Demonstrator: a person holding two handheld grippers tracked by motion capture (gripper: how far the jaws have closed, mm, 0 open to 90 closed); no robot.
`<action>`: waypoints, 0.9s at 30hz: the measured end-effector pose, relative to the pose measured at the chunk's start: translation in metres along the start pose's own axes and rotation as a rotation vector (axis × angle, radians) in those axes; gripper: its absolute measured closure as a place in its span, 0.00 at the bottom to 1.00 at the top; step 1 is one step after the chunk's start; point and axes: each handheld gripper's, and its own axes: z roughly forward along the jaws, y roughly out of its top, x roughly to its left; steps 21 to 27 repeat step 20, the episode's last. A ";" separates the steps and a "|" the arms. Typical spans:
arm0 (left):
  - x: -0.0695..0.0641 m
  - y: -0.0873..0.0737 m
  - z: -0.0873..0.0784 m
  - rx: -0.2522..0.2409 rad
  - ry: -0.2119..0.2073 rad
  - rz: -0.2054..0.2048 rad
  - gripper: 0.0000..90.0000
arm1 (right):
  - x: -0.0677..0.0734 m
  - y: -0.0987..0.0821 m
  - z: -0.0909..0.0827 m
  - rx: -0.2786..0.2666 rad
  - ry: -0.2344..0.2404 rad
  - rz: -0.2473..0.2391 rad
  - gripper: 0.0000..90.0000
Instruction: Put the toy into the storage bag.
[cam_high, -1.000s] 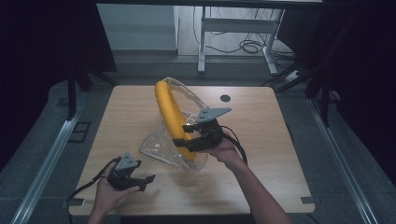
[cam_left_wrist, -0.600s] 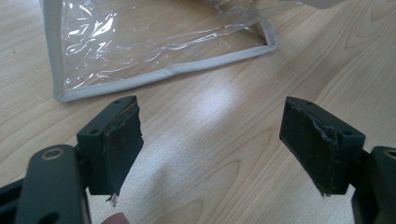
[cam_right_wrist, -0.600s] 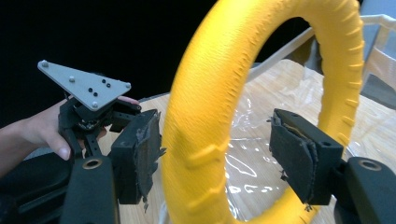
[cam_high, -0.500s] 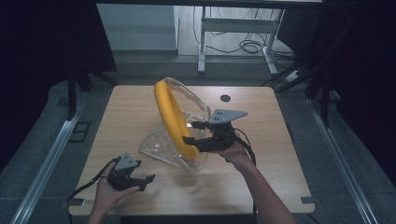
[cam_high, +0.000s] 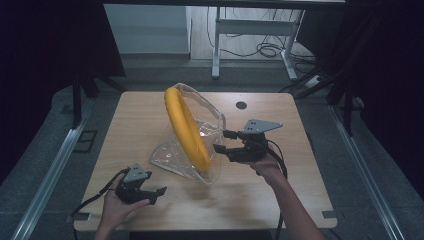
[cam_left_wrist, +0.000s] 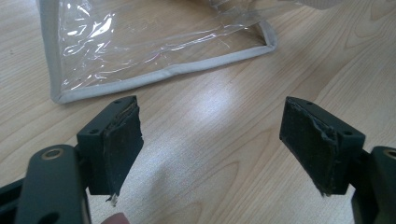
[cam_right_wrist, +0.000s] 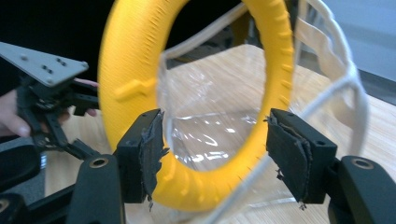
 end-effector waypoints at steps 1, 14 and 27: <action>0.000 0.000 0.000 0.001 0.000 0.000 0.23 | -0.002 -0.002 -0.001 0.005 -0.008 0.000 0.41; 0.000 0.001 0.002 0.006 -0.001 0.009 0.23 | -0.014 -0.021 -0.010 0.029 -0.045 0.035 0.41; 0.000 0.001 0.001 0.006 0.002 0.010 0.23 | -0.014 -0.024 -0.009 0.035 -0.042 0.038 0.40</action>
